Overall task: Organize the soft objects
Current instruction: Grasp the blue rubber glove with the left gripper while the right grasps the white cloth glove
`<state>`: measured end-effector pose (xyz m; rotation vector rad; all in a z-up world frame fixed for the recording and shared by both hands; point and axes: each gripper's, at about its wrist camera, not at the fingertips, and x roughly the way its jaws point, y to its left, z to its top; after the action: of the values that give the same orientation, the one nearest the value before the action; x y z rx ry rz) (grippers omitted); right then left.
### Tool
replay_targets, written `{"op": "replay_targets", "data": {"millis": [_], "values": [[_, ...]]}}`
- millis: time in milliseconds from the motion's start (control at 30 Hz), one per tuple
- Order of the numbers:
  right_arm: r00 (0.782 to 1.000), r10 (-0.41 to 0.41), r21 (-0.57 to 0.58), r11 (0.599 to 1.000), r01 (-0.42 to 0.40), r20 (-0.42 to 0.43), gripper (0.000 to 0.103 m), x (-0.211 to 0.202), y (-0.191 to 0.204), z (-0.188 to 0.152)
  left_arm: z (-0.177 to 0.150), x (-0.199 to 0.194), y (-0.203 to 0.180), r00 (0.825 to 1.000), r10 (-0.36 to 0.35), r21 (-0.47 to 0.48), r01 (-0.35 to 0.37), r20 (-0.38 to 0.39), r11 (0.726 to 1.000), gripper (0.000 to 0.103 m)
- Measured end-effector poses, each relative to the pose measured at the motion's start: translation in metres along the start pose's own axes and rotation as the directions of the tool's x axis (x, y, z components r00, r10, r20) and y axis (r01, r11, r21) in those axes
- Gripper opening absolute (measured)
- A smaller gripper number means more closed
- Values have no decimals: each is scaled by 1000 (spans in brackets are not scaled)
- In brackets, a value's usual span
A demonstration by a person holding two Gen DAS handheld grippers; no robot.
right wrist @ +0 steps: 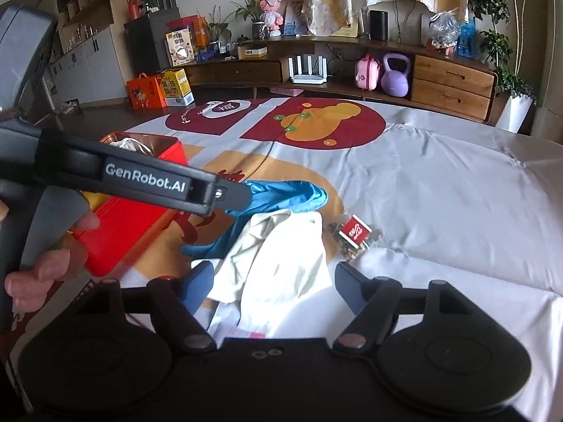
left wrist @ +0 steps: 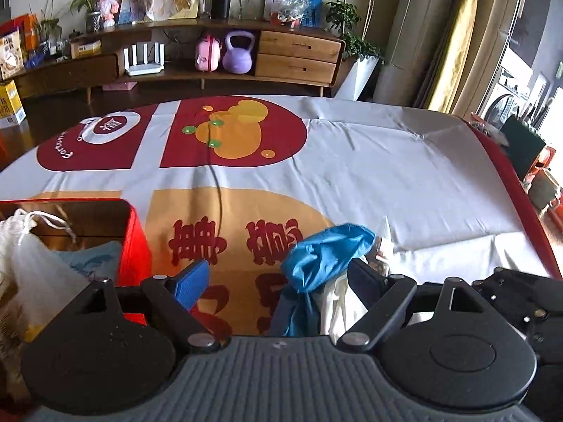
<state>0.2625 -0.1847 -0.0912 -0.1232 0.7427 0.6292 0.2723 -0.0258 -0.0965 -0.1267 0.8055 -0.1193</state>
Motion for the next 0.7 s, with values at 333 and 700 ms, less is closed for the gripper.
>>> {"op": "replay_targets", "data": {"millis": [333,700], "values": [[1000,-2,2,1000,2,-27,73,30,-2,6,7,31,1,998,-55,-32,53,-43,998,86],[999,31,23,999,-30,-44,49,43,2,5,5,42,14,991,-125,-105,119,-55,987,66]]}}
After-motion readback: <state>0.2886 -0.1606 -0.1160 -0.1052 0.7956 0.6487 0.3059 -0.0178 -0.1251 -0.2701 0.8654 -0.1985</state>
